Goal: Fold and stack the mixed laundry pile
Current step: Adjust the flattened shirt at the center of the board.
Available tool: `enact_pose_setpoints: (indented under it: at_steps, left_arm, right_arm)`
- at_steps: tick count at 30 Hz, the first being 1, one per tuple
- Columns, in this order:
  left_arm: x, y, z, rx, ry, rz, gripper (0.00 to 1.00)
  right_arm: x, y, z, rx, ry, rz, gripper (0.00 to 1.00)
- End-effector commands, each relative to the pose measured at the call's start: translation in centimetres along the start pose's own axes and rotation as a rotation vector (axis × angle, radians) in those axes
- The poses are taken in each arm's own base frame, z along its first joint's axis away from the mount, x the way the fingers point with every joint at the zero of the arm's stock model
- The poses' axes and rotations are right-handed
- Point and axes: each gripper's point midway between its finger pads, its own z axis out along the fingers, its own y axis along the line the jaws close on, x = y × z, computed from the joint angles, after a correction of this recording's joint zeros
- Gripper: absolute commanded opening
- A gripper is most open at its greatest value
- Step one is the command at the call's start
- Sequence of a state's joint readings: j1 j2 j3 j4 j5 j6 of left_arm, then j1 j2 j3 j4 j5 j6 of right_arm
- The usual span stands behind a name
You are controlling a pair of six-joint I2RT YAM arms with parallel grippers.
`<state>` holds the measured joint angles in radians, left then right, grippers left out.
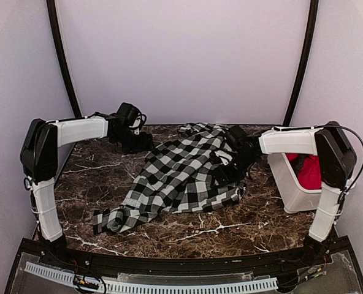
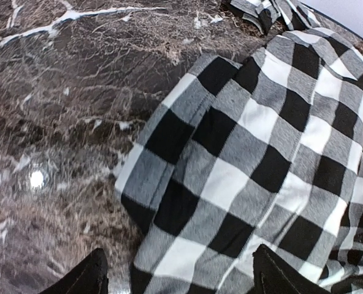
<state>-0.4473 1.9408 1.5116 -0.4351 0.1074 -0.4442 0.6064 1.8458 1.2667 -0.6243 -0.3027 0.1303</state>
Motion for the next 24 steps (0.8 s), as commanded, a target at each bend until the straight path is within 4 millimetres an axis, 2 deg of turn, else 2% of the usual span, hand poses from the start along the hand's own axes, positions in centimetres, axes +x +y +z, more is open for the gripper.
enact_pose_setpoints:
  at_steps: [1,2,3,4,5,6,7,10,12,13,14,15,16,17,18,21,22,23,24]
  left_arm:
    - [-2.9,0.8,3.4,-0.053,-0.015,0.041,0.81]
    - [-3.1,0.9,4.8,-0.064,0.000,0.044,0.81]
    - [-2.4,1.6,6.6,-0.087,0.034,0.049,0.81]
    - [-3.3,1.3,6.5,-0.091,0.028,0.055,0.81]
    - [-2.7,2.0,7.9,-0.113,0.057,0.065,0.80]
    - [-3.3,1.8,7.9,-0.115,0.054,0.070,0.79]
    - [-2.8,2.1,8.8,-0.125,0.073,0.076,0.79]
    - [-2.5,3.1,9.6,-0.170,0.101,0.089,0.75]
    - [-2.0,4.6,9.9,-0.195,0.129,0.069,0.65]
    - [-1.4,5.2,10.0,-0.187,0.152,0.033,0.52]
    - [-1.5,6.2,9.8,-0.151,0.165,-0.038,0.33]
    - [-0.8,7.1,9.6,-0.142,0.183,-0.076,0.23]
    - [-1.6,8.3,9.2,-0.115,0.164,-0.138,0.09]
    - [-1.3,9.2,8.4,-0.118,0.162,-0.167,0.04]
    - [-2.1,10.7,7.8,-0.122,0.133,-0.209,0.01]
    - [-2.4,14.2,5.2,-0.134,0.085,-0.308,0.00]
    - [-3.1,15.6,3.7,-0.135,0.052,-0.355,0.00]
    - [-2.0,16.7,3.6,-0.145,0.058,-0.383,0.00]
    - [-2.5,18.2,2.3,-0.154,0.026,-0.429,0.00]
  right_arm:
    - [-0.4,1.7,1.1,-0.018,0.016,-0.092,0.73]
    - [-0.1,1.8,1.4,-0.015,0.030,-0.100,0.73]
    - [0.3,1.9,1.7,-0.009,0.045,-0.104,0.72]
    - [0.6,2.1,1.9,-0.006,0.058,-0.116,0.70]
    - [1.0,2.4,2.1,-0.005,0.071,-0.130,0.69]
    - [1.4,2.7,2.2,0.004,0.085,-0.146,0.67]
    - [1.9,3.1,2.3,0.007,0.099,-0.160,0.65]
    - [3.0,4.4,2.2,0.011,0.136,-0.206,0.57]
    - [3.8,5.3,2.0,0.006,0.156,-0.230,0.49]
    - [4.2,5.7,1.9,0.002,0.163,-0.240,0.43]
    - [4.5,6.0,1.8,0.005,0.171,-0.249,0.34]
    - [4.7,6.1,1.6,0.015,0.176,-0.257,0.27]
    - [5.0,6.0,1.3,0.036,0.181,-0.263,0.20]
    - [4.9,5.8,0.9,0.058,0.176,-0.267,0.15]
    - [4.8,5.4,0.5,0.085,0.169,-0.271,0.12]
    - [3.8,4.0,-0.4,0.184,0.134,-0.286,0.11]
    - [3.4,3.5,-0.4,0.209,0.125,-0.292,0.11]
    - [2.8,3.0,-0.2,0.236,0.118,-0.293,0.11]
    - [2.5,2.7,0.2,0.245,0.121,-0.293,0.11]
